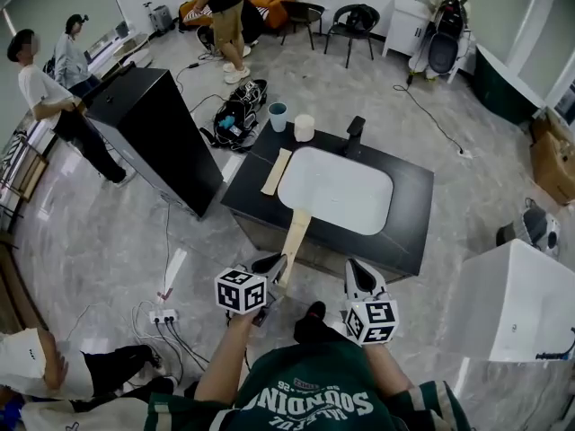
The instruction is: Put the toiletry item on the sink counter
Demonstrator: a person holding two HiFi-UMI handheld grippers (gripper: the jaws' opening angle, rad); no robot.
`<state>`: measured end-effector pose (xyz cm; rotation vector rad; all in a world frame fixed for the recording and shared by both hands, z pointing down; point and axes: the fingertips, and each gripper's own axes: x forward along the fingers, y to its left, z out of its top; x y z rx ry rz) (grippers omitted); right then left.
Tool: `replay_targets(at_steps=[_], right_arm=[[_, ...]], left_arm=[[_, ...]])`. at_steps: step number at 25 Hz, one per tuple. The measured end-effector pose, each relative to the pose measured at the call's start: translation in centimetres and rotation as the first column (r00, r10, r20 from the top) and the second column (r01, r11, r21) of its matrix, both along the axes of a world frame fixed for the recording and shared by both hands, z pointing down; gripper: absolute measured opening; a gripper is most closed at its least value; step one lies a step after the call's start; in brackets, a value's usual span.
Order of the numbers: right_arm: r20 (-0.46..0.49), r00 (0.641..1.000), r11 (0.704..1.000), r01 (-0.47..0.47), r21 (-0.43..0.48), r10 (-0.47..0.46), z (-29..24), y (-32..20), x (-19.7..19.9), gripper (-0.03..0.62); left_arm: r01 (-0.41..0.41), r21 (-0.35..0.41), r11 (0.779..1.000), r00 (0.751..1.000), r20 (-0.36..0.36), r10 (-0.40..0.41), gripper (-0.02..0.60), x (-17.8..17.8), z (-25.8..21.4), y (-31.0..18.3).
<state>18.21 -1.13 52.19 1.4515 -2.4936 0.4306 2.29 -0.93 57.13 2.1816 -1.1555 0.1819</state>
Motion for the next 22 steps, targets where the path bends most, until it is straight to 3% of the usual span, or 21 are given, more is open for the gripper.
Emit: replay_targets(at_steps=[8,15,22], right_arm=[[0.014,0.999,0.999,0.046,0.011,-0.046,-1.3,-9.0,-1.7,0.041],[0.022,0.997,0.998,0.068,-0.01,-0.068,-0.4,-12.5,-3.9,0.041],[0.008,1.0,1.0,0.014,-0.002,-0.014,-0.5,-17.6,-5.6,0.041]], left_arm=[[0.024,0.001,1.0,1.0,0.013,-0.024,0.035,-1.0,-1.1,-8.3],[0.037,-0.024,0.999,0.999,0.013,-0.037,0.035,-2.8,0.1,-11.8],[-0.018,-0.016,1.0,1.0,0.011,0.018,0.035,-4.3,0.8,-17.5]])
